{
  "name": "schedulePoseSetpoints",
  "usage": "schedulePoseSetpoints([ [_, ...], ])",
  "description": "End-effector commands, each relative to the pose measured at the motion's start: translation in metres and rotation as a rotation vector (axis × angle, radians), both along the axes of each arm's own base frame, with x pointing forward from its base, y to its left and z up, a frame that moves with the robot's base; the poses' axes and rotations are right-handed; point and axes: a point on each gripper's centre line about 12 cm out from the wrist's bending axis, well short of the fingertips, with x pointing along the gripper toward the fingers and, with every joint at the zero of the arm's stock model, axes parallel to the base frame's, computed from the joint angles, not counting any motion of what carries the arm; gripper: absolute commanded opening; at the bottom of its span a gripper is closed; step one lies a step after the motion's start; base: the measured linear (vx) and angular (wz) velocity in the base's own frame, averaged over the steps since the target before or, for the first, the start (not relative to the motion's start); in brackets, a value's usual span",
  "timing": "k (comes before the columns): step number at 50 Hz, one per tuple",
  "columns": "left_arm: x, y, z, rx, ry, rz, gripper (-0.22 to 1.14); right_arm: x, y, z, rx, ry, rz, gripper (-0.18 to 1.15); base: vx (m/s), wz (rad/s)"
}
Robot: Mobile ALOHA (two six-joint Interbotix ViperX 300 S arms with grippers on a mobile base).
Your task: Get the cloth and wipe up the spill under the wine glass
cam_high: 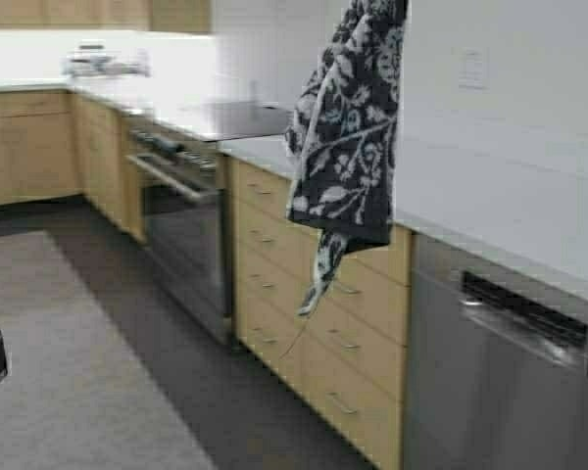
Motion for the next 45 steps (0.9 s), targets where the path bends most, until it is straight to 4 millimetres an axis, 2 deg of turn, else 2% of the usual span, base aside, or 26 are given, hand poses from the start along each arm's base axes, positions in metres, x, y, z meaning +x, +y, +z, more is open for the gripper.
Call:
schedulePoseSetpoints([
  [1,0.0011,-0.0001,0.0072,0.0,-0.017,-0.001,0.02,-0.0006,-0.0014,0.007,0.013,-0.028,-0.004,0.07,-0.1,0.45],
  [25,0.0005,-0.0084,0.0099,0.033,-0.026,-0.05,0.02,-0.003,-0.0026,0.0105,0.02,-0.038,-0.004,0.07,-0.09,0.43],
  [45,-0.001,-0.0081,0.0088,0.027,-0.029,-0.048,0.02,-0.0018,-0.002,0.0033,0.011,-0.022,-0.004,0.07,-0.09,0.46],
])
